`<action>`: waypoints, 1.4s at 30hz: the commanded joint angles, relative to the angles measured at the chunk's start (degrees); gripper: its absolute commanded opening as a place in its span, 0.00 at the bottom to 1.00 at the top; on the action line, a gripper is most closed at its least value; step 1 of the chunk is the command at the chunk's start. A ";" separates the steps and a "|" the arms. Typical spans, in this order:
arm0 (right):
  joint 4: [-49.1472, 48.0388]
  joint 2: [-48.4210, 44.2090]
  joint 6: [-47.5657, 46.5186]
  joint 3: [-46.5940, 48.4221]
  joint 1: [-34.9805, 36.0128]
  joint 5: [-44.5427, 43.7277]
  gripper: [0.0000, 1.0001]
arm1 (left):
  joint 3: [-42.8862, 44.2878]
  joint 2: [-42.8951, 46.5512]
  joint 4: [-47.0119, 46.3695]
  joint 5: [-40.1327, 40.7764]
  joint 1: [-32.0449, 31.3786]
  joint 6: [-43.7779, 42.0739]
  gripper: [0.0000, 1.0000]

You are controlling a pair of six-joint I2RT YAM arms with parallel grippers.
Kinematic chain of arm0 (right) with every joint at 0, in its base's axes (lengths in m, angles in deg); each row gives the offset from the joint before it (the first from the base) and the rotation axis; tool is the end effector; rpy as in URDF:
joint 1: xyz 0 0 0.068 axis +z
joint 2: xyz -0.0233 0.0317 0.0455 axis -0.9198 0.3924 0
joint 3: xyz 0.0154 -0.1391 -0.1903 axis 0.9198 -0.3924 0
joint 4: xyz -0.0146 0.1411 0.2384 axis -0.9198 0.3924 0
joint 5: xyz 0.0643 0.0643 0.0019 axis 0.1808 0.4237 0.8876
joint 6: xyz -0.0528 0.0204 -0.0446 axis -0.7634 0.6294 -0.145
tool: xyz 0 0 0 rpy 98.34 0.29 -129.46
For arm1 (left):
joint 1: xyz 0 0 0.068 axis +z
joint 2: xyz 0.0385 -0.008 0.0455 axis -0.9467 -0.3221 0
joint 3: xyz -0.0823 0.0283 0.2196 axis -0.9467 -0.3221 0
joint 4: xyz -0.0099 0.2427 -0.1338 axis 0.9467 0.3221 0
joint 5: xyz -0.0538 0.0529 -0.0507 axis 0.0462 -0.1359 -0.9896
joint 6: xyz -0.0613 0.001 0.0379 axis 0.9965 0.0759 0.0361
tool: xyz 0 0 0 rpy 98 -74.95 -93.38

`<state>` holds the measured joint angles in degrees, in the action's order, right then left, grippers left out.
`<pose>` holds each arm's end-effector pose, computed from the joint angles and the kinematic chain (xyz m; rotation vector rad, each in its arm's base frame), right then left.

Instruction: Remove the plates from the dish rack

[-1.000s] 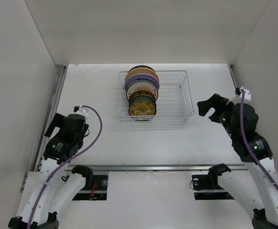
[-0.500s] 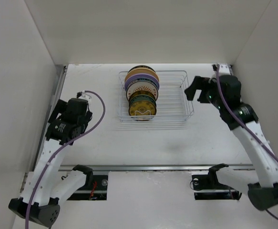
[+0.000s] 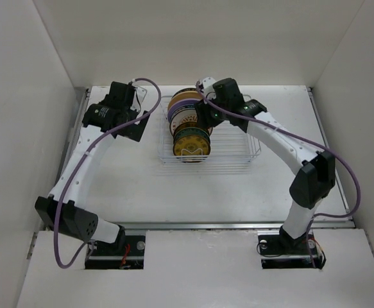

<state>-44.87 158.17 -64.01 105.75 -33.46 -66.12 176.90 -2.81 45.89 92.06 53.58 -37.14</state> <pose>0.3609 0.2452 0.3062 -0.6987 2.0975 0.4284 0.3083 -0.0800 0.3542 0.4941 2.2577 0.3080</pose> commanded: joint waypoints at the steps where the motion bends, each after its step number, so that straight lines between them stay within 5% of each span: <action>1: 3.25 0.78 -7.45 2.12 1.81 2.28 0.57 | 2.66 -2.29 2.43 -4.95 -0.21 2.29 1.00; 9: 3.16 3.59 -10.09 -0.80 4.45 2.80 0.47 | -1.91 -1.77 -1.35 -2.85 -0.21 1.67 1.00; 20: 2.03 9.39 -10.10 -0.35 4.45 0.27 0.50 | -2.96 -2.30 -1.35 -0.56 -0.21 0.62 1.00; 22: 2.03 9.40 -10.10 -0.35 4.45 0.26 0.45 | -3.48 -2.30 -1.35 -0.56 -0.21 0.62 1.00; 25: 1.07 7.92 -10.10 -1.13 4.45 -3.07 0.24 | -4.01 -1.77 -1.35 -0.56 -0.21 1.23 1.00; 30: -5.43 1.85 -12.12 -7.54 5.59 -14.73 0.09 | -4.02 -0.55 -1.35 -1.70 -0.21 1.85 1.00; 38: -6.76 -6.40 -14.93 -6.16 6.74 -22.06 0.00 | -3.49 0.51 -1.35 -5.39 -0.21 1.85 1.00; 42: -4.75 -12.03 -6.79 -4.30 7.35 -17.87 0.00 | -2.87 -0.01 -0.82 -5.39 -0.21 1.85 1.00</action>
<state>-47.45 152.23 -76.56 97.38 -26.32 -82.71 173.25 -4.10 44.71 87.54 53.58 -35.83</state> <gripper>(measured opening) 0.155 0.997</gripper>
